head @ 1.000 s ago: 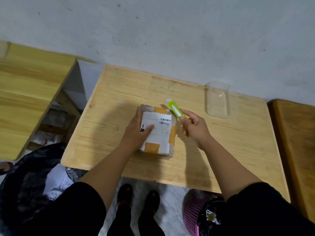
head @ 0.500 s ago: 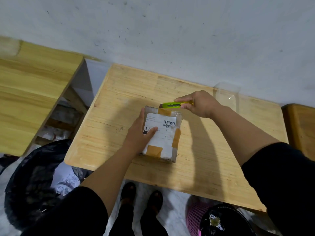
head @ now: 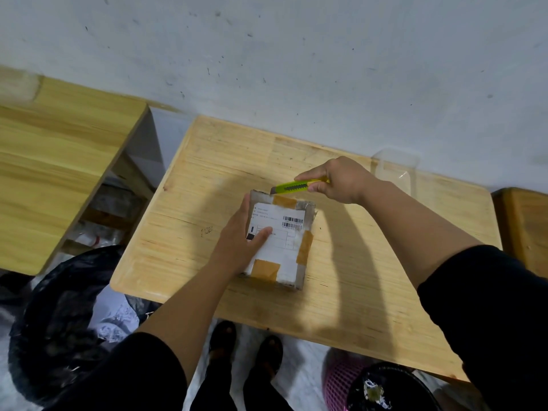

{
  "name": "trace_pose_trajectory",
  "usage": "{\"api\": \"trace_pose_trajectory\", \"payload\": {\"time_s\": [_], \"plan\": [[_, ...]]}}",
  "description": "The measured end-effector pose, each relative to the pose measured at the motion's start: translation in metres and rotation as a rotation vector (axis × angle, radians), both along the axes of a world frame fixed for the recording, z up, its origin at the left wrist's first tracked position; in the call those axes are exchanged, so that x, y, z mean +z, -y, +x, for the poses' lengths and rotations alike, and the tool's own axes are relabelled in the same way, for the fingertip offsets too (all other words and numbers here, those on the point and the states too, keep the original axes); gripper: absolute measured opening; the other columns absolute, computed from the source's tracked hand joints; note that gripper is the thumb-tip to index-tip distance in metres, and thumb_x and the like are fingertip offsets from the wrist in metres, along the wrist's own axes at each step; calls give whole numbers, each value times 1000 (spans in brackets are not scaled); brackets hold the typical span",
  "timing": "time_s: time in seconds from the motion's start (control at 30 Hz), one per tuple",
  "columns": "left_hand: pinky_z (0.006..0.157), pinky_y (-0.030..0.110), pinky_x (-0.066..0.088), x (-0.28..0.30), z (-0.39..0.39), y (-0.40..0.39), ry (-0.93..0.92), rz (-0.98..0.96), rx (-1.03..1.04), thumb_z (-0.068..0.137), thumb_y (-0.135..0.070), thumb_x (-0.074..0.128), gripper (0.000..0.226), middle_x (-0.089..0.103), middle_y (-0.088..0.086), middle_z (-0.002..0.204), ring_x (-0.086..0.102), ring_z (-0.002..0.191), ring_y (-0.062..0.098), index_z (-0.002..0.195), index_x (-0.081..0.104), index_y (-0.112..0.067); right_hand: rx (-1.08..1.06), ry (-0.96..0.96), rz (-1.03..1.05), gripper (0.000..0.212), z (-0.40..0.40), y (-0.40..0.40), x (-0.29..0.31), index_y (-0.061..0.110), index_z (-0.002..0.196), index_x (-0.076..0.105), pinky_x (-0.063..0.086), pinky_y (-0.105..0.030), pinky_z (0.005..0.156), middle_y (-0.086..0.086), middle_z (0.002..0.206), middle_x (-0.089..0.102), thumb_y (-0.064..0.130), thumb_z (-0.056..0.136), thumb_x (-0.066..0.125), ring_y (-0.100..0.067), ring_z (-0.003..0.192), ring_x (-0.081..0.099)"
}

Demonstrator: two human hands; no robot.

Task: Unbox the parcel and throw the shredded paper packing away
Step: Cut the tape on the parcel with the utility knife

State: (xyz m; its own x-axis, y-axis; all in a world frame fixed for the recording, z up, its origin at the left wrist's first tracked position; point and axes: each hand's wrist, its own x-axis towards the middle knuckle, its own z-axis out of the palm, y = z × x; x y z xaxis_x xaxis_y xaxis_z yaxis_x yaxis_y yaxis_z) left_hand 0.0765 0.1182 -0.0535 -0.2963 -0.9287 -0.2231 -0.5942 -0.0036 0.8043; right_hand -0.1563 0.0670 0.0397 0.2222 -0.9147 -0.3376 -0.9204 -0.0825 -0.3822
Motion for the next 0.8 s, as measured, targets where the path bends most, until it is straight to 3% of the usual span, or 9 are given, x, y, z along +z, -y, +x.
{"api": "trace_pose_trajectory", "payload": {"time_s": [0.2, 0.37, 0.53, 0.7, 0.8], "plan": [[99, 46, 45, 0, 0, 0, -3, 8, 4, 86, -45, 58, 86, 46, 4, 140, 51, 120, 23, 148, -1, -35, 33, -59, 26, 34, 0, 4, 4, 34, 124, 56, 31, -21, 73, 2, 125, 63, 26, 92, 55, -10, 83, 45], [101, 43, 43, 1, 0, 1, -11, 24, 9, 87, -42, 58, 84, 44, 4, 141, 49, 121, 22, 148, 1, -31, 75, -128, 52, 35, 4, 5, 10, 34, 127, 53, 32, -22, 73, 2, 127, 61, 27, 92, 53, -10, 85, 45], [101, 41, 43, 2, 0, 0, -29, 33, 22, 87, -42, 58, 84, 44, 3, 142, 49, 122, 22, 149, 3, -31, 103, -199, 31, 36, 4, 4, 14, 35, 128, 51, 31, -22, 72, 1, 125, 63, 28, 93, 52, -21, 101, 57], [102, 41, 42, 2, 0, 0, -16, 32, 19, 87, -43, 58, 84, 42, 5, 144, 47, 124, 24, 149, 3, -30, 84, -201, 25, 36, -2, -1, 11, 37, 128, 51, 34, -24, 71, 1, 121, 65, 29, 93, 51, -15, 83, 48], [102, 39, 41, 2, 0, -1, -16, 25, 24, 87, -42, 58, 83, 42, 5, 144, 47, 125, 23, 149, 3, -30, 85, -186, 26, 36, -7, -5, 6, 37, 128, 50, 40, -27, 73, -1, 120, 66, 28, 94, 50, -18, 85, 52]]}}
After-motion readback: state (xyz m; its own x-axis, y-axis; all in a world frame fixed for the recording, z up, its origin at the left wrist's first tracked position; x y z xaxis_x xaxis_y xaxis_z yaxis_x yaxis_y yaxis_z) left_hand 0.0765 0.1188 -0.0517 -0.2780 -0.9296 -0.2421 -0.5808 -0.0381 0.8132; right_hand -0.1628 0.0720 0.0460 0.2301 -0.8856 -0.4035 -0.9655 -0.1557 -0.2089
